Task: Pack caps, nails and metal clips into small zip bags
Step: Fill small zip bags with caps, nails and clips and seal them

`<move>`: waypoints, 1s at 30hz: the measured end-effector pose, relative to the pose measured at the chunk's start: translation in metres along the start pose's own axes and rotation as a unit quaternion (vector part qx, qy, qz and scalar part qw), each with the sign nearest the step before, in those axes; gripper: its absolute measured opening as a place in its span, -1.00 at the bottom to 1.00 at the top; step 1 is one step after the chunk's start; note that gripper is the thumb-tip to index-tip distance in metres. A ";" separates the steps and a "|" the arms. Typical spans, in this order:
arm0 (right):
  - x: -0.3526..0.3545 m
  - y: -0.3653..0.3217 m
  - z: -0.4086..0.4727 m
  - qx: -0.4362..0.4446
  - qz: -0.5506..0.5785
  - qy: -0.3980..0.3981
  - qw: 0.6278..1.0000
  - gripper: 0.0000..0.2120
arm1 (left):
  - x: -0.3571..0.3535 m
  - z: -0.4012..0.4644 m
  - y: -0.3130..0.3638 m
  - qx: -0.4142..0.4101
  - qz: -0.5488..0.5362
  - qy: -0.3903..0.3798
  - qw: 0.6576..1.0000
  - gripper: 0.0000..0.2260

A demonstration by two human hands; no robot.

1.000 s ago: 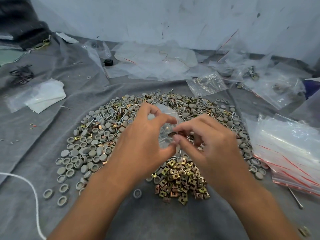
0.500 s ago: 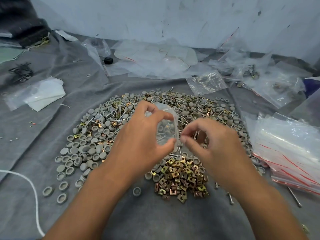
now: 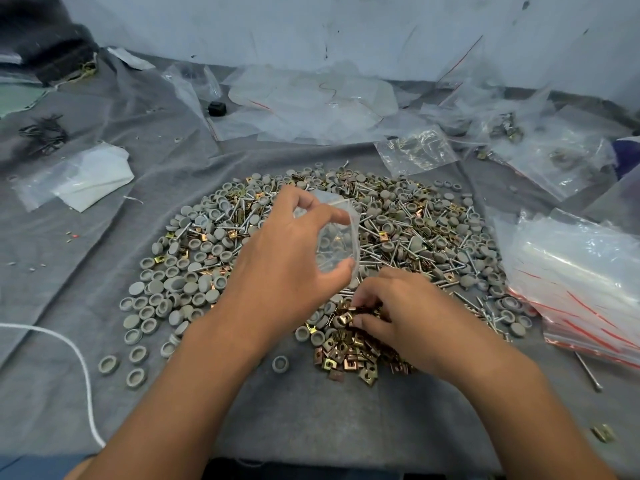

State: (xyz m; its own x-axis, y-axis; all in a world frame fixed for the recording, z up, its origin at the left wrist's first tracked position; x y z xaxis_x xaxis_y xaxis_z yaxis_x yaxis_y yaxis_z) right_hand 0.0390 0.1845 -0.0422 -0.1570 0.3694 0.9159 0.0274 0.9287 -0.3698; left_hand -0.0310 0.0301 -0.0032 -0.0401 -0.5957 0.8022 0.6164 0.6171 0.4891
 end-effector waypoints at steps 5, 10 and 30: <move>0.002 0.004 0.000 0.001 0.034 0.003 0.999 -0.88 | 0.001 0.000 -0.002 0.001 0.002 0.005 1.000 -0.58; 0.007 0.008 -0.002 -0.008 0.083 0.007 0.996 -0.91 | 0.000 0.000 -0.001 0.001 0.004 0.000 1.000 -0.58; 0.020 0.012 -0.001 -0.024 0.165 0.030 0.986 -0.88 | -0.002 0.000 0.001 0.003 0.016 -0.014 1.000 -0.58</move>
State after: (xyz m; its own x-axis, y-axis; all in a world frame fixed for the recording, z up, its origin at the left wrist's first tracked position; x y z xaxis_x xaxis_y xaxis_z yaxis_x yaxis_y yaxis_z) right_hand 0.0376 0.2031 -0.0279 -0.0733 0.6518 0.7549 0.1140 0.7574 -0.6429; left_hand -0.0299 0.0315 -0.0040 -0.0428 -0.5618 0.8261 0.6124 0.6386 0.4660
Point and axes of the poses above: each hand's wrist, its own z-axis towards the middle knuckle, its own x-axis out of the back of the hand, y = z × x, the point moved 4 cm from there along z, towards the middle knuckle, and after that the axes turned 2 degrees about z, right-handed, at the moved point
